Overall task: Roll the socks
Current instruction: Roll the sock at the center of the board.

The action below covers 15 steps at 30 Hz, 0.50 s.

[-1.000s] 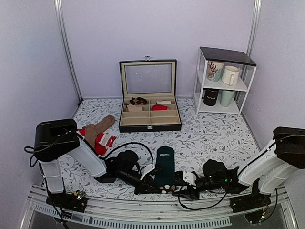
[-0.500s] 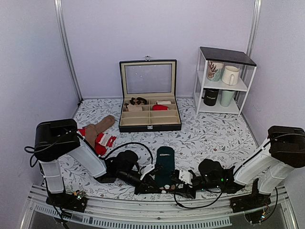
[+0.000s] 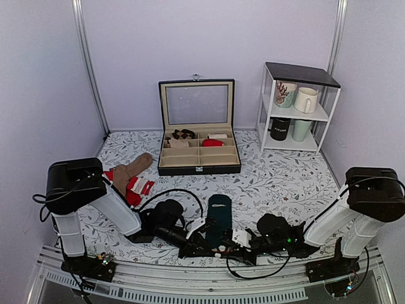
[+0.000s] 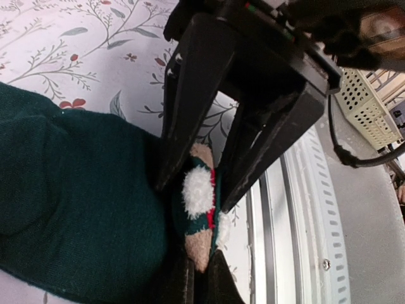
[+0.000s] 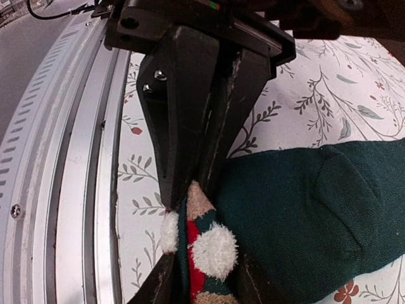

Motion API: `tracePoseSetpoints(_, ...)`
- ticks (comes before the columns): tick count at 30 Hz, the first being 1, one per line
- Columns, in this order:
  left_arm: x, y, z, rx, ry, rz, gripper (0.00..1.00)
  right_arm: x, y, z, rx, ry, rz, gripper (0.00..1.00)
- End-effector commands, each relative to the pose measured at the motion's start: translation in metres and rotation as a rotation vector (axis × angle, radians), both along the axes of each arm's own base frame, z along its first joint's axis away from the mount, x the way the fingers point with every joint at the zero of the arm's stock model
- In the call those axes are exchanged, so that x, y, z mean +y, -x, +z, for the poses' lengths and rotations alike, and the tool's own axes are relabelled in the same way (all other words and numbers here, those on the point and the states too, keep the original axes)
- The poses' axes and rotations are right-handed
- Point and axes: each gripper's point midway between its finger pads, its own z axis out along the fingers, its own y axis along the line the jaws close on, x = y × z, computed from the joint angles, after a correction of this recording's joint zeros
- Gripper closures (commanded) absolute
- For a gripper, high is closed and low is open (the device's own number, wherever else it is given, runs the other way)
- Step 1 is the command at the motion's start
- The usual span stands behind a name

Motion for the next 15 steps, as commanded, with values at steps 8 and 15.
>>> tracePoseSetpoints(8, 0.044, 0.015, -0.062, 0.133, -0.246, 0.039, 1.00, -0.011, 0.008, -0.032, 0.136, 0.079, -0.059, 0.84)
tracePoseSetpoints(15, 0.032, -0.006, -0.023, -0.035, -0.162, 0.073, 0.89, -0.019, 0.016, -0.042, 0.345, 0.131, -0.083, 0.88)
